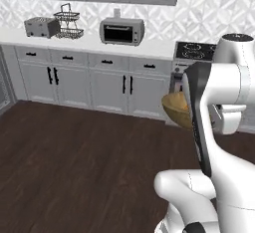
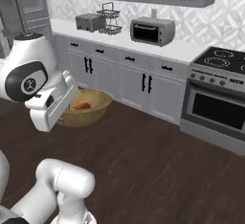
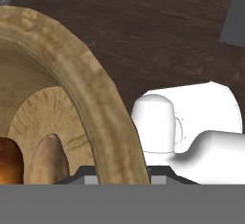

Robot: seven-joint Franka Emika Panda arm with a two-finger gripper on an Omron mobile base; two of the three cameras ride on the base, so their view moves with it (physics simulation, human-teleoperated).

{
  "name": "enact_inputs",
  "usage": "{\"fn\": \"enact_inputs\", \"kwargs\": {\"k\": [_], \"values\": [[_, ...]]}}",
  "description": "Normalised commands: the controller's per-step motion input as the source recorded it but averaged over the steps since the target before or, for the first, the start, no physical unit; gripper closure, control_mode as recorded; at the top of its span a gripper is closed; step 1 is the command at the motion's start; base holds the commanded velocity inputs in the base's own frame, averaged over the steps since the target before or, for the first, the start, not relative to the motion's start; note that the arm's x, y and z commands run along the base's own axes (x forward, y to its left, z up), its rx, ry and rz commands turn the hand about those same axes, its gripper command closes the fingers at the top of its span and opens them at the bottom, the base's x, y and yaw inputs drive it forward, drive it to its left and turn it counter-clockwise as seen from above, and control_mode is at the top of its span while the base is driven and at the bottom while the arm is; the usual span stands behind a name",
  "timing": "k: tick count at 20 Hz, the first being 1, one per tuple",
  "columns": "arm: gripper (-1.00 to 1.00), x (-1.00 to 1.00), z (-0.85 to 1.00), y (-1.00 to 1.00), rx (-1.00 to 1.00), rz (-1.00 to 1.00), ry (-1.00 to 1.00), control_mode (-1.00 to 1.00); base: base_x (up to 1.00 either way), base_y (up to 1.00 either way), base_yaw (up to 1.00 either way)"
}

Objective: Pick the chicken drumstick and sweet potato from their plates and place them in the bowl. Then put the bowl in the fridge.

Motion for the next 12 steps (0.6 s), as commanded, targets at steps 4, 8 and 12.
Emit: {"fn": "enact_inputs", "kwargs": {"k": [4, 8, 12], "values": [[1.0, 0.0, 0.0, 0.0, 0.0, 0.0, 0.0, 1.0, 1.0, -0.28, 0.55], [1.0, 0.0, 0.0, 0.0, 0.0, 0.0, 0.0, 1.0, 1.0, -0.29, 0.55], [1.0, 0.0, 0.0, 0.0, 0.0, 0.0, 0.0, 1.0, 1.0, -0.34, 0.55]]}}
